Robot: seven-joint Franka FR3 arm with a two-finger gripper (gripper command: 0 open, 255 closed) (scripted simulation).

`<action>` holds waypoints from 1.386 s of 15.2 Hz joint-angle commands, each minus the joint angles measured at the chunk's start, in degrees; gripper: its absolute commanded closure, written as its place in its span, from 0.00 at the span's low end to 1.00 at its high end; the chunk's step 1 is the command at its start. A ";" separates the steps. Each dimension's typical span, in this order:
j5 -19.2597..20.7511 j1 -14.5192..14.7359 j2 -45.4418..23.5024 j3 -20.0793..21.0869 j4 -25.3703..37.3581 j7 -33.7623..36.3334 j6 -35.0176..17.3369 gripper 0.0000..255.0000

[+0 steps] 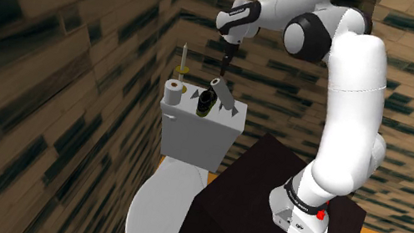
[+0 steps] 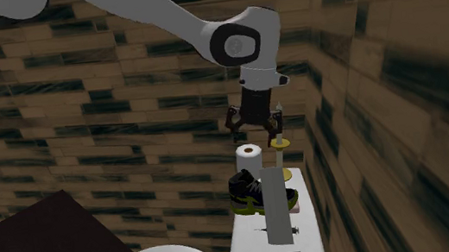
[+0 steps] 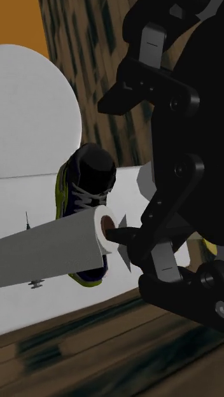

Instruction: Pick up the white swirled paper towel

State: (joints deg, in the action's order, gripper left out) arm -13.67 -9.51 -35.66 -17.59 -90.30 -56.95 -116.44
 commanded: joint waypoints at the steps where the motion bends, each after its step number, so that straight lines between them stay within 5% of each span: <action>1: -0.42 -1.41 -5.33 0.69 5.76 -1.19 1.19 0.00; 5: -0.53 -4.50 -16.61 1.95 19.97 -2.74 5.31 0.00; 15: -1.13 -4.87 -20.26 2.54 20.44 -2.98 2.13 0.00; 16: -1.13 -4.88 -20.24 2.53 20.40 -3.00 2.11 1.00; 21: -1.13 -4.86 -20.22 2.54 20.34 -2.99 2.07 1.00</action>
State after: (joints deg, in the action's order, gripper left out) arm -14.80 -14.37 -55.87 -15.06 -69.95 -59.95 -114.36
